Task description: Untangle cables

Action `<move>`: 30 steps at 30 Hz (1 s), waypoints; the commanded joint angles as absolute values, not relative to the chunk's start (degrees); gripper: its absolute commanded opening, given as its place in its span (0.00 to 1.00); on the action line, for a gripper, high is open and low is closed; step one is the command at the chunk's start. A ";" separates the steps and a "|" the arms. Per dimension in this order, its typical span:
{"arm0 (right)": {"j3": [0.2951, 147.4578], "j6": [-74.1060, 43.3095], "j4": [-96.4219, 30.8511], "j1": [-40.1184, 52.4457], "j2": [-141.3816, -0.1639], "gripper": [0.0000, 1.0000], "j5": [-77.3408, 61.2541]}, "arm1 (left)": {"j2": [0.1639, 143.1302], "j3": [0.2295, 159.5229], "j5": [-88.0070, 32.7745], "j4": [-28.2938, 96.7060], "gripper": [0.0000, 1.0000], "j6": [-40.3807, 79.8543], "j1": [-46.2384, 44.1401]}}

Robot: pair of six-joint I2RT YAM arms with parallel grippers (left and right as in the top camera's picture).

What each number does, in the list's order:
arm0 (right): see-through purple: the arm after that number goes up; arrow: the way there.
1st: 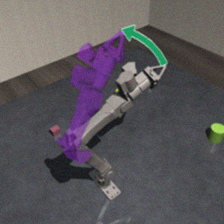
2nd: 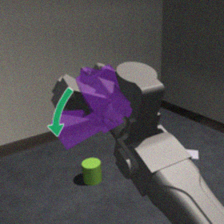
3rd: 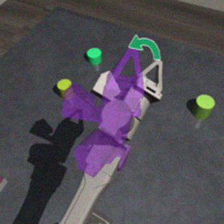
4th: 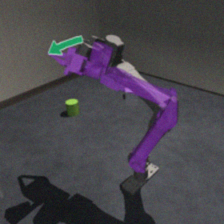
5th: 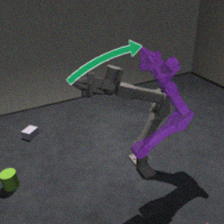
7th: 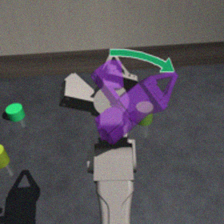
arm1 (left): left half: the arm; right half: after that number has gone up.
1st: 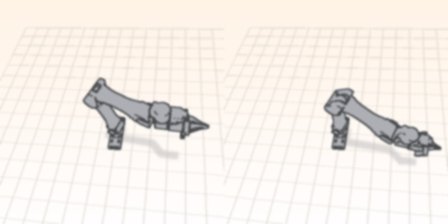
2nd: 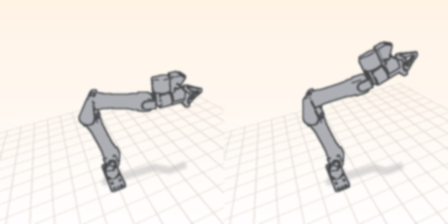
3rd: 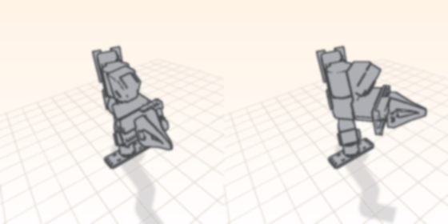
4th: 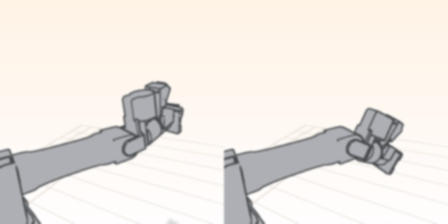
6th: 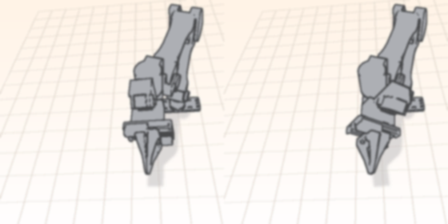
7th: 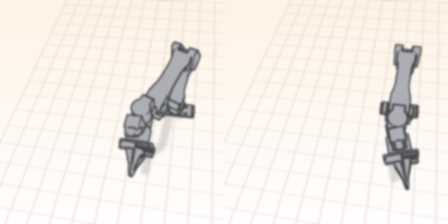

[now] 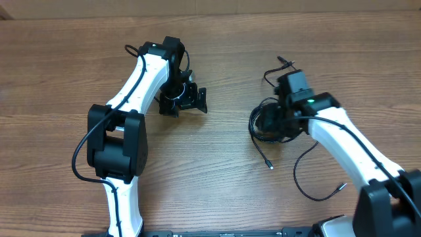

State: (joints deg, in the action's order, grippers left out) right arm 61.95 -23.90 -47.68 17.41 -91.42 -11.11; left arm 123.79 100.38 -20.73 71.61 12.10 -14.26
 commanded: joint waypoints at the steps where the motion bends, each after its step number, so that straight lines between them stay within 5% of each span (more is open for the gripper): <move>1: 62.78 -22.15 -45.21 19.64 -93.58 0.50 -10.35 | 124.07 101.30 -20.32 71.61 1.00 12.21 -14.66; 10: 61.87 -22.17 -40.60 21.32 -97.69 0.30 -7.03 | 124.07 101.30 -20.34 70.98 1.00 12.23 -14.66; 30: 61.80 -22.17 -42.06 21.32 -99.24 0.26 -6.90 | 124.07 101.30 -20.36 70.65 0.96 12.25 -15.16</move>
